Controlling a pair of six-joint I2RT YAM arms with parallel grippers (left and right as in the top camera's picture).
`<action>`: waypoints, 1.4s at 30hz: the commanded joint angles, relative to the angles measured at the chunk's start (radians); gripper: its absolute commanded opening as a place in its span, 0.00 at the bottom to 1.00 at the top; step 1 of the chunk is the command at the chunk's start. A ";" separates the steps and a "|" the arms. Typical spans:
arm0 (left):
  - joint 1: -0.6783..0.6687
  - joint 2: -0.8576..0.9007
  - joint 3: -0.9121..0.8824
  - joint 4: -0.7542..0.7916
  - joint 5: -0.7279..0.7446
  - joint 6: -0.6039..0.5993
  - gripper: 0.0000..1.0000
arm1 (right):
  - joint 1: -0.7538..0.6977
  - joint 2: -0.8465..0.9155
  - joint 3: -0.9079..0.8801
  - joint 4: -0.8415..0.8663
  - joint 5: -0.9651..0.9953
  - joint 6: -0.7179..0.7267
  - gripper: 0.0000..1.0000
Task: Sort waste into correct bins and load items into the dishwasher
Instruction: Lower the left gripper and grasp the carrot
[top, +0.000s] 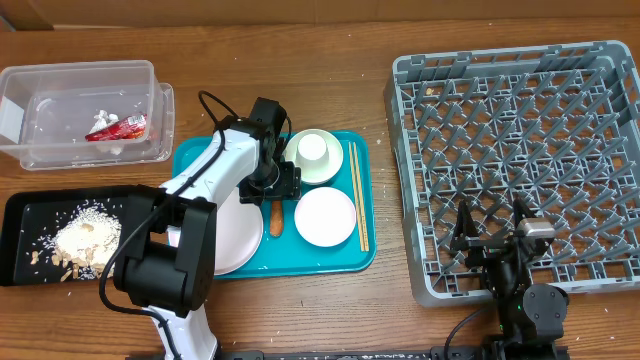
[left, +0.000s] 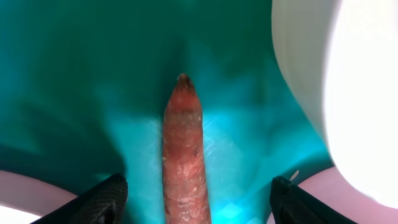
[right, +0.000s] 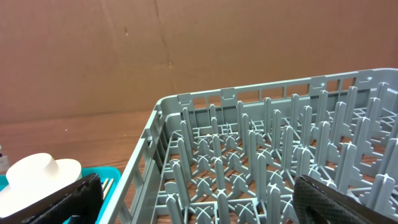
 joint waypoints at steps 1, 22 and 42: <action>-0.004 0.018 -0.009 -0.004 -0.007 -0.021 0.75 | -0.002 -0.005 -0.010 0.006 0.005 0.003 1.00; -0.008 0.018 -0.010 -0.033 -0.006 -0.041 0.73 | -0.002 -0.005 -0.010 0.006 0.005 0.003 1.00; -0.021 0.025 -0.010 -0.030 -0.014 -0.021 0.74 | -0.002 -0.005 -0.010 0.006 0.005 0.002 1.00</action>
